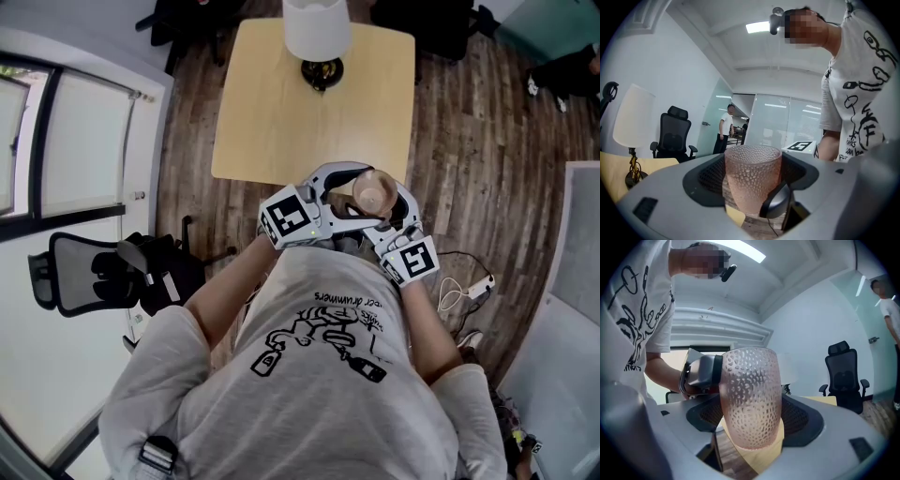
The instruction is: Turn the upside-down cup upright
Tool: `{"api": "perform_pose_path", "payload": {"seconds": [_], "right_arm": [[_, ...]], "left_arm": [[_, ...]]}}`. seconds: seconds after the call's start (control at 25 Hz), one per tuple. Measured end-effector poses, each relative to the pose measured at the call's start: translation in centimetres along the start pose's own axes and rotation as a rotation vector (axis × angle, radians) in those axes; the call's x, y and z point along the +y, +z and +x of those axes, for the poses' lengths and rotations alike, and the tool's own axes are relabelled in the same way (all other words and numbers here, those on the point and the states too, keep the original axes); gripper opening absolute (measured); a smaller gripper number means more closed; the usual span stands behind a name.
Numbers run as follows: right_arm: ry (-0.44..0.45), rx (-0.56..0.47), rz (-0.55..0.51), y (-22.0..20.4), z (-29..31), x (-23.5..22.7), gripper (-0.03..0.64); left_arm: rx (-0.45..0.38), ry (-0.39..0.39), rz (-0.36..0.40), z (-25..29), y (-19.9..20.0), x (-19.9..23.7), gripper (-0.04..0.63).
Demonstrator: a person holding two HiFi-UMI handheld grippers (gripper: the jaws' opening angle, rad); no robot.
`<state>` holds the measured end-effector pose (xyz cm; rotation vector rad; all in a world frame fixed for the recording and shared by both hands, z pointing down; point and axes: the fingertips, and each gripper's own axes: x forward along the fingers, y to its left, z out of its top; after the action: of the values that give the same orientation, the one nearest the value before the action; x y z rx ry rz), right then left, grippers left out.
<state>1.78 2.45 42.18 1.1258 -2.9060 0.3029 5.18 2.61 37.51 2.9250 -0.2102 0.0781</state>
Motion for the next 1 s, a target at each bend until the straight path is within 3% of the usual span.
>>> {"api": "perform_pose_path", "payload": {"seconds": [0.24,0.64,1.0], "right_arm": [[-0.022,0.076,-0.084,-1.4,0.7,-0.7,0.354],[-0.035,0.215,-0.129,-6.5,2.1,-3.9,0.354],[-0.028,0.274,-0.126,-12.0,3.3,-6.4,0.354]], "left_arm": [[0.035,0.014,0.011,0.2,-2.3,1.1,0.365],[0.082,0.025,0.064,1.4,-6.9,4.2,0.365],[0.138,0.044,0.056,2.4,-12.2,6.9,0.365]]}}
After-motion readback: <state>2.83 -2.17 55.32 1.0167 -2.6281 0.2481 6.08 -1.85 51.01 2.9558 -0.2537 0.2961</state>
